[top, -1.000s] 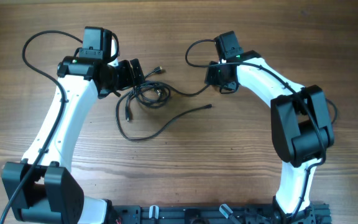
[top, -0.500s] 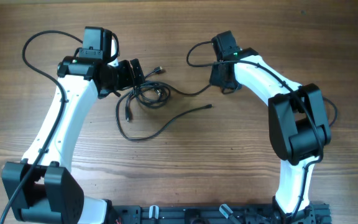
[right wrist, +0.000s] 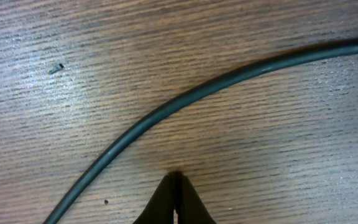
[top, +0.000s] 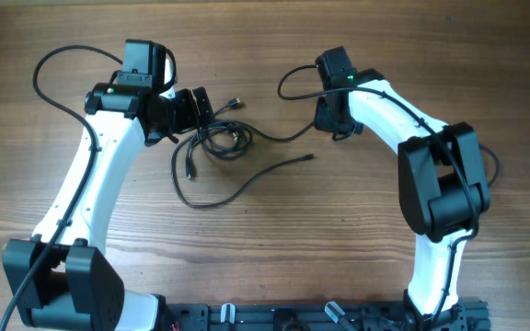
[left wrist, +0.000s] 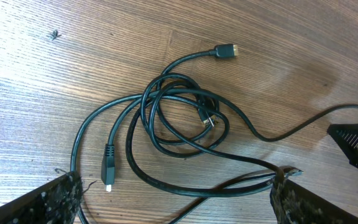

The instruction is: Untangle cables

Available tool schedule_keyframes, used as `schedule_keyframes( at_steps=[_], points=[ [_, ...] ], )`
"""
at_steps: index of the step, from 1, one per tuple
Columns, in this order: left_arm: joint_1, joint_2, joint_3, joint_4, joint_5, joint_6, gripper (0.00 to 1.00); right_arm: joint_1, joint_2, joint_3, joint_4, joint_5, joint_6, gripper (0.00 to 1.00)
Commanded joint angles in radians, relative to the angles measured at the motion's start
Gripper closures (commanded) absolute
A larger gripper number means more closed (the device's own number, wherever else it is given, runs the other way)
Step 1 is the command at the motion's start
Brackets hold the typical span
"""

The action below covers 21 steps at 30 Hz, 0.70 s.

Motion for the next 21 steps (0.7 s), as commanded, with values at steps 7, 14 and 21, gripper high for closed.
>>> schedule_keyframes(
  at_steps=[7, 14, 21],
  points=[
    [0.004, -0.002, 0.003, 0.003, 0.012, 0.005, 0.02, -0.003, -0.022, 0.041, 0.087, -0.210, 0.084, 0.68],
    [0.004, -0.002, 0.003, -0.003, 0.012, 0.005, 0.02, -0.002, 0.068, 0.041, 0.118, -0.152, 0.118, 0.66],
    [0.004, -0.002, 0.003, -0.003, 0.013, 0.005, 0.02, -0.002, 0.081, 0.041, 0.060, 0.008, 0.063, 0.66]
  ],
)
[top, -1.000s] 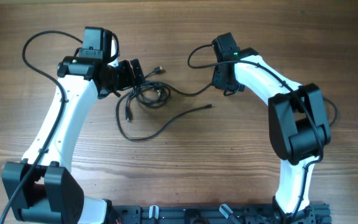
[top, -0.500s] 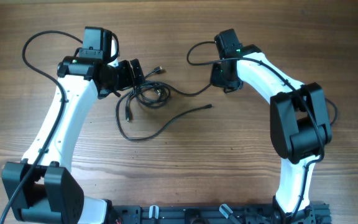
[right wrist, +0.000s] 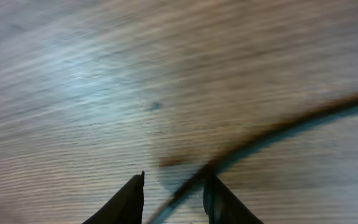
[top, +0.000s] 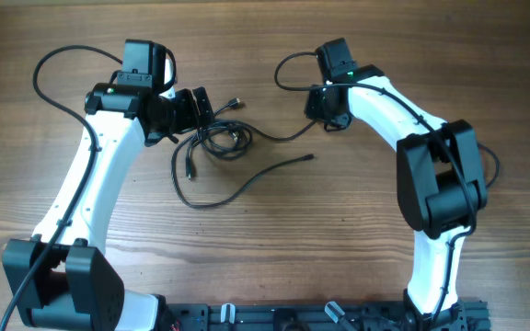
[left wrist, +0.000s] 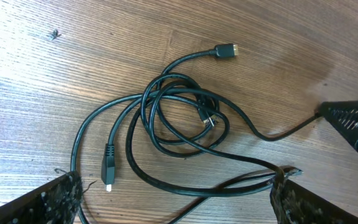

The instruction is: Untangle cables

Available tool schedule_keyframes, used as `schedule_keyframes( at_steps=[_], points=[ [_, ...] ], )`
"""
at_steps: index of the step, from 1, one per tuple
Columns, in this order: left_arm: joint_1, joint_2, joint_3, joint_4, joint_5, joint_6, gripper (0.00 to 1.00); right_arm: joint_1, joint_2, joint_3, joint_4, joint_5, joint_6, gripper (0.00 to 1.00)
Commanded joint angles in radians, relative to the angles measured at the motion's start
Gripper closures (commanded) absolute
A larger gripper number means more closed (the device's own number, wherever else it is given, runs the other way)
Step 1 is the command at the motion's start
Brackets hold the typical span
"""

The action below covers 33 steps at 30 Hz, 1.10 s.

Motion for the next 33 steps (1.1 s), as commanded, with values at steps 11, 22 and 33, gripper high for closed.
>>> schedule_keyframes(
  at_steps=[11, 22, 33],
  points=[
    [0.004, -0.002, 0.003, -0.001, 0.013, 0.005, 0.01, 0.000, 0.156, 0.005, -0.113, 0.159, -0.105, 0.66],
    [0.004, -0.002, 0.003, -0.003, 0.013, 0.005, 0.01, -0.034, 0.156, 0.005, -0.243, -0.129, -0.197, 0.65],
    [0.004, -0.002, 0.003, -0.012, 0.013, 0.005, 0.01, -0.058, 0.156, 0.005, -0.158, -0.072, -0.149, 0.96]
  ],
)
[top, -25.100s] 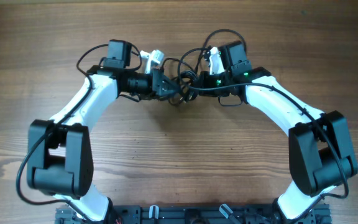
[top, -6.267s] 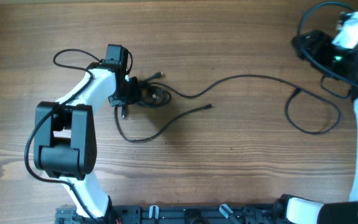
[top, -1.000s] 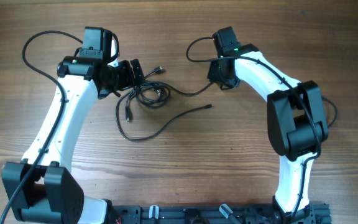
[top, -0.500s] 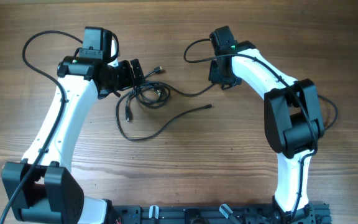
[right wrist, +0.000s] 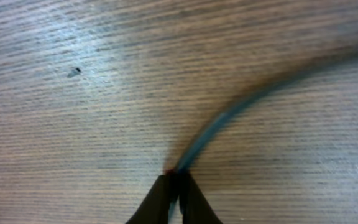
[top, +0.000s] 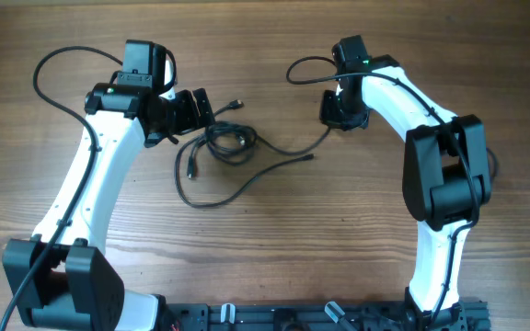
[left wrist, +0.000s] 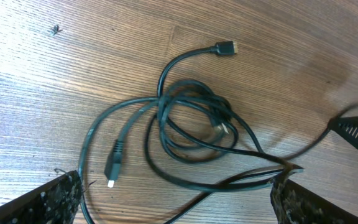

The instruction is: Untangle cables

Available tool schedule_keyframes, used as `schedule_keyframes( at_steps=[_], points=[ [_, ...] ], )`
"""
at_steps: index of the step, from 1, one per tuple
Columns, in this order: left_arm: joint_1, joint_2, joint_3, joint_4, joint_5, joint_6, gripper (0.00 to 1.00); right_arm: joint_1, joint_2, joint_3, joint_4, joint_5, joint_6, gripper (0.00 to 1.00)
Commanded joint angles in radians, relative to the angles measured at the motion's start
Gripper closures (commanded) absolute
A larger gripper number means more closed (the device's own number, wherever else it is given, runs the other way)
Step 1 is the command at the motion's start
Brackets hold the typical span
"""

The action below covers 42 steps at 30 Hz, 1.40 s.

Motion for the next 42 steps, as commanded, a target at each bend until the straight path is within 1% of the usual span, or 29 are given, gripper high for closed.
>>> schedule_keyframes(
  at_steps=[1, 6, 10, 15, 18, 19, 23, 29, 35, 37, 42],
  points=[
    [0.004, -0.002, 0.003, -0.001, 0.013, 0.005, 0.01, 0.011, 0.110, -0.062, 0.021, 0.010, 0.009, 0.96],
    [0.004, -0.002, 0.003, 0.000, 0.012, 0.005, 0.01, 0.012, 0.088, -0.045, 0.013, 0.002, -0.053, 0.96],
    [0.004, -0.002, 0.003, 0.000, 0.012, 0.005, 0.01, 0.012, -0.003, 0.008, -0.027, -0.021, -0.097, 0.96],
    [0.004, -0.002, 0.003, 0.000, 0.012, 0.005, 0.01, 0.012, -0.175, 0.083, -0.048, -0.221, -0.219, 0.96],
    [0.004, -0.002, 0.003, 0.000, 0.012, 0.005, 0.01, 0.012, -0.295, 0.099, -0.043, -0.306, -0.245, 0.96],
    [0.004, -0.002, 0.003, 0.000, 0.012, 0.005, 0.01, 0.012, -0.364, 0.108, -0.044, -0.324, -0.246, 0.96],
    [0.004, -0.002, 0.003, 0.000, 0.012, 0.005, 0.00, 0.012, -0.514, 0.134, -0.047, -0.378, -0.246, 0.96],
    [0.004, -0.002, 0.003, 0.000, 0.012, 0.005, 0.00, 0.012, -0.670, 0.208, -0.034, -0.465, -0.243, 0.96],
    [0.004, -0.002, 0.003, 0.000, 0.012, 0.005, 0.01, 0.012, -0.766, 0.233, 0.053, -0.469, -0.164, 0.96],
    [0.004, -0.002, 0.003, 0.000, 0.012, 0.005, 0.01, 0.012, -0.780, 0.233, 0.072, -0.459, -0.163, 0.96],
    [0.004, -0.002, 0.003, -0.001, 0.013, 0.005, 0.00, 0.012, -0.752, 0.233, 0.019, -0.400, -0.137, 0.94]
  ],
)
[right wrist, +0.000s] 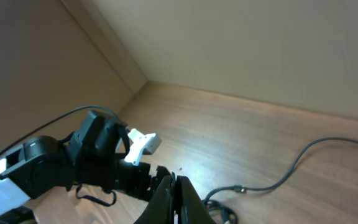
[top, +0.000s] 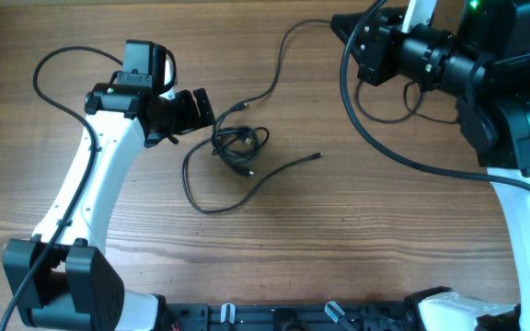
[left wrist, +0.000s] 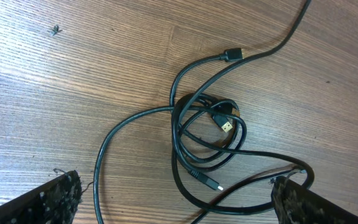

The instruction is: Untangle cables

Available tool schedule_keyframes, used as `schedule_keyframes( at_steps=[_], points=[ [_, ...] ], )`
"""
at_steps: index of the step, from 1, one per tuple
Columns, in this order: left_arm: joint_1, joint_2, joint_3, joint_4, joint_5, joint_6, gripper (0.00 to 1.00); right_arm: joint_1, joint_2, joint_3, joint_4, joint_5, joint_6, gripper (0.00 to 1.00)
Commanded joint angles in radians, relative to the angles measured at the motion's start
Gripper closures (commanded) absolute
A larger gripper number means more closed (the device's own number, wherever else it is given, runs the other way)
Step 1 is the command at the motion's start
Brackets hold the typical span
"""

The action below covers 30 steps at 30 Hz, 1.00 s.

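Note:
Several thin black cables [top: 238, 143] lie in a tangled coil [left wrist: 207, 134] on the wooden table, with loose plug ends [left wrist: 232, 55] around it. My left gripper [left wrist: 179, 208] hangs open just above the coil's near side, and one strand runs past its right finger [left wrist: 300, 199]. In the overhead view that gripper [top: 191, 115] sits just left of the tangle. One strand [top: 282, 55] climbs from the tangle to my right gripper [top: 339, 25], which is raised high at the far right. Its fingers [right wrist: 174, 190] are pressed together, shut on that strand.
A long strand [top: 201, 193] loops toward the table's front, and its free end [top: 316, 156] lies right of the tangle. The robot's own thick cables [top: 375, 138] hang around the raised right arm. The left arm's cable [top: 49, 64] arches at the far left.
My right gripper has gone from table level to high above the far right, still shut on the cable. The tangle has shifted right and drawn tighter. The left arm has not moved.
My right gripper was shut on the table beside a strand. It then stood open astride that strand, then was shut on it further right, with the tangle dragged a little. Now the strand is lifted and the coil is pulled tighter. The left gripper stayed open throughout.

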Motion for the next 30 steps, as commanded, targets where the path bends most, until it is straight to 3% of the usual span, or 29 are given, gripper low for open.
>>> schedule_keyframes(
  at_steps=[1, 7, 10, 20, 30],
  points=[
    [0.004, -0.002, 0.003, -0.001, 0.012, 0.005, 0.00, 0.005, 0.035, 0.015, -0.051, 0.037, 0.029, 0.91],
    [0.008, -0.002, 0.003, -0.001, 0.002, -0.055, 0.02, 0.005, 0.198, 0.014, -0.119, 0.039, 0.055, 0.64],
    [0.033, -0.002, 0.003, -0.002, -0.042, -0.132, 0.01, 0.008, 0.341, 0.014, -0.098, -0.027, 0.081, 0.63],
    [0.142, -0.002, 0.003, 0.004, -0.044, -0.230, 0.00, 0.101, 0.673, 0.014, -0.014, -0.123, 0.150, 0.47],
    [0.172, -0.002, 0.003, 0.003, -0.040, -0.232, 0.00, 0.204, 0.865, 0.014, 0.129, -0.137, 0.278, 0.44]
  ],
)
